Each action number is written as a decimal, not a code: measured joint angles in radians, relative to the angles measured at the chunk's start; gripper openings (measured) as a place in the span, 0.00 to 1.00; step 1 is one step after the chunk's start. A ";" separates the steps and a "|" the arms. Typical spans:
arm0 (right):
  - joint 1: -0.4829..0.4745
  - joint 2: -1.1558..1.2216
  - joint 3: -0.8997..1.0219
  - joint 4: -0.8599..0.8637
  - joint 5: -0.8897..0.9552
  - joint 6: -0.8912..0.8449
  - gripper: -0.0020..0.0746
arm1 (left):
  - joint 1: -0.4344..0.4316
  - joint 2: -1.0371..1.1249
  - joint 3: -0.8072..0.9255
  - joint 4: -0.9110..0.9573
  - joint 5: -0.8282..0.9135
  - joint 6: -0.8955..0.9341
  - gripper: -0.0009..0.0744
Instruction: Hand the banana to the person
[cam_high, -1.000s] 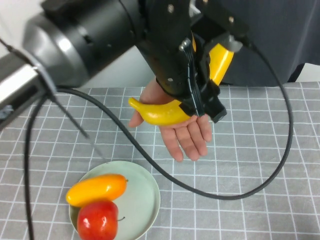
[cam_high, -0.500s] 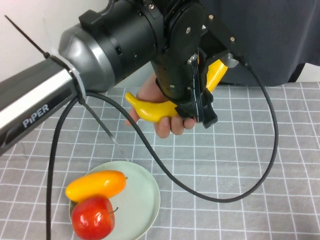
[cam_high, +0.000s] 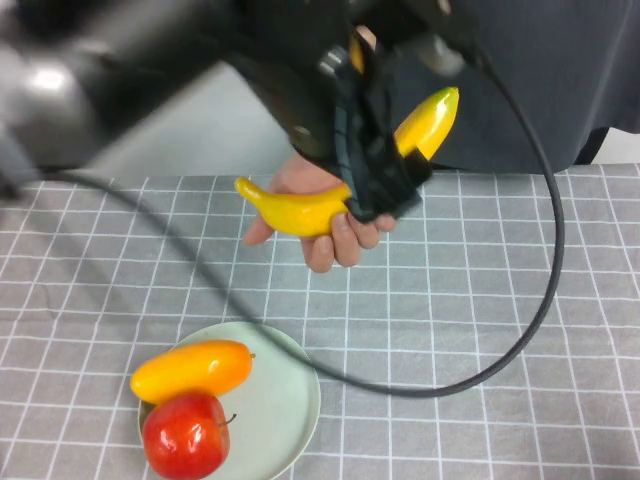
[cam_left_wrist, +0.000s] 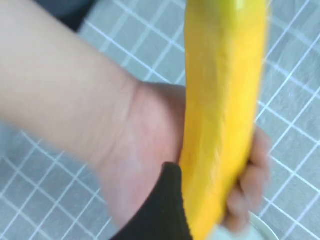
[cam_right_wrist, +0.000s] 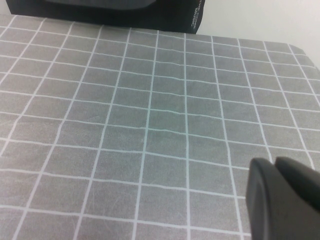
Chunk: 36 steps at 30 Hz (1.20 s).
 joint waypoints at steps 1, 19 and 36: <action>0.000 0.000 0.000 0.000 0.000 0.000 0.01 | 0.000 -0.037 0.016 -0.002 0.000 0.000 0.90; 0.000 0.000 0.000 0.000 0.000 0.000 0.01 | 0.055 -0.857 0.764 -0.020 -0.198 -0.183 0.03; 0.000 0.000 0.000 0.000 0.000 0.000 0.01 | 0.055 -1.058 1.009 -0.026 -0.342 -0.404 0.02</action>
